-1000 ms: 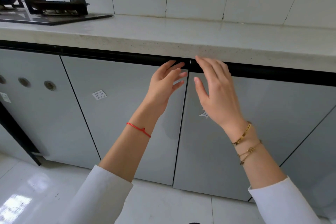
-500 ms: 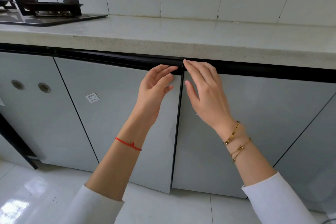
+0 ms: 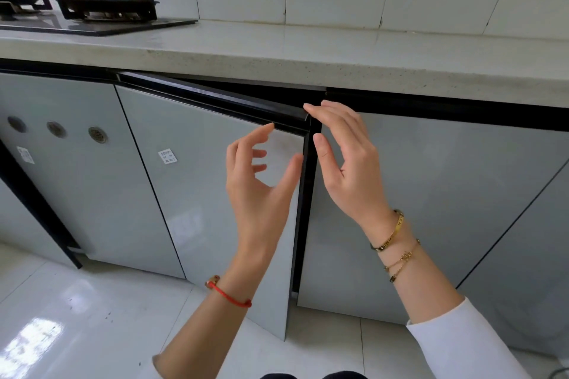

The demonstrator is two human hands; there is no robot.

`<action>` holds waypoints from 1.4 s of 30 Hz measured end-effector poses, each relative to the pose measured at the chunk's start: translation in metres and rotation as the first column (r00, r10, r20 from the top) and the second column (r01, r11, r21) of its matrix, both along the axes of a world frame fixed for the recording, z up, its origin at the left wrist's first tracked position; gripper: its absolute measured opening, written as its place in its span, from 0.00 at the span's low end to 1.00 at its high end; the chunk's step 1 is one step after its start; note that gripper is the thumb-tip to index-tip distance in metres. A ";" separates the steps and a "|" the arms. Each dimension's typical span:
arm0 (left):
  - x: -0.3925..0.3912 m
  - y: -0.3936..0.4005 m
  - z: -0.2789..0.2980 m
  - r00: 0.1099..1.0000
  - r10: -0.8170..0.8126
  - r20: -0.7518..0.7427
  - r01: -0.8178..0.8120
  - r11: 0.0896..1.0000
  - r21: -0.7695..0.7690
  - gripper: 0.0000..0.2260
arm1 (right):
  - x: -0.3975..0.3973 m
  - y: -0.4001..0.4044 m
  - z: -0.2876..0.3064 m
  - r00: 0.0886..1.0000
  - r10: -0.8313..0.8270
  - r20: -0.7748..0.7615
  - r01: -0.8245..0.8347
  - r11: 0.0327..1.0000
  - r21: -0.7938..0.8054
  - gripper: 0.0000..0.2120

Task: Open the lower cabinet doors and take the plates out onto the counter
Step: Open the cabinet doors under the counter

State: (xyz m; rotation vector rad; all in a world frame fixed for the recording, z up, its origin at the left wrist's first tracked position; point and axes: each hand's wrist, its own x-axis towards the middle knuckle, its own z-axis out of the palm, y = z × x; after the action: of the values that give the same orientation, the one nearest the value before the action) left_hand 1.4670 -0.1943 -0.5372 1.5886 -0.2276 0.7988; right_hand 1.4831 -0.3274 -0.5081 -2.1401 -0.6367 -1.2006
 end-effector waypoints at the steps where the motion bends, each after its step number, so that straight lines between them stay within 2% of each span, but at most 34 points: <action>1: -0.004 -0.002 -0.006 0.997 0.062 0.045 -0.065 0.995 0.070 0.25 | -0.003 0.002 -0.001 1.000 0.016 0.006 -0.016 1.000 0.008 0.16; 3: -0.007 -0.004 -0.017 0.983 0.125 0.132 -0.148 0.971 0.189 0.31 | -0.010 0.008 -0.003 0.998 0.055 0.009 -0.055 0.998 0.018 0.16; 5: -0.011 -0.004 -0.027 0.967 0.161 0.195 -0.208 0.946 0.249 0.33 | -0.017 0.014 -0.006 0.995 0.101 0.009 -0.102 0.994 0.026 0.16; 16: -0.039 0.039 -0.053 0.870 0.281 0.406 -0.401 0.882 0.249 0.29 | -0.040 0.053 -0.012 0.931 0.366 0.014 -0.366 0.930 0.034 0.17; 22: -0.059 0.074 -0.057 0.848 0.276 0.452 -0.430 0.856 0.285 0.24 | -0.040 0.083 -0.015 0.854 0.519 0.032 -0.520 0.853 0.047 0.15; 27: -0.071 0.105 -0.057 0.830 0.291 0.475 -0.470 0.824 0.316 0.24 | -0.038 0.110 -0.018 0.778 0.627 0.034 -0.628 0.777 0.028 0.18; 33: -0.084 0.145 -0.066 0.748 0.409 0.523 -0.595 0.762 0.254 0.19 | -0.035 0.154 -0.016 0.704 0.706 0.079 -0.701 0.709 -0.079 0.20; 39: -0.101 0.188 -0.067 0.728 0.480 0.489 -0.649 0.711 0.270 0.19 | -0.035 0.202 -0.016 0.624 0.774 0.110 -0.765 0.633 -0.117 0.20; 42: -0.109 0.208 -0.067 0.724 0.511 0.464 -0.669 0.685 0.289 0.22 | -0.035 0.225 -0.016 0.612 0.785 0.102 -0.769 0.620 -0.156 0.21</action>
State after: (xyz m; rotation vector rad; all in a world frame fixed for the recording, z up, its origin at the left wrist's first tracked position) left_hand 1.3583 0.0134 -0.6040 1.9749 -0.1356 1.6588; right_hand 1.4477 -0.1021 -0.5245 -1.5051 -1.5386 -0.8298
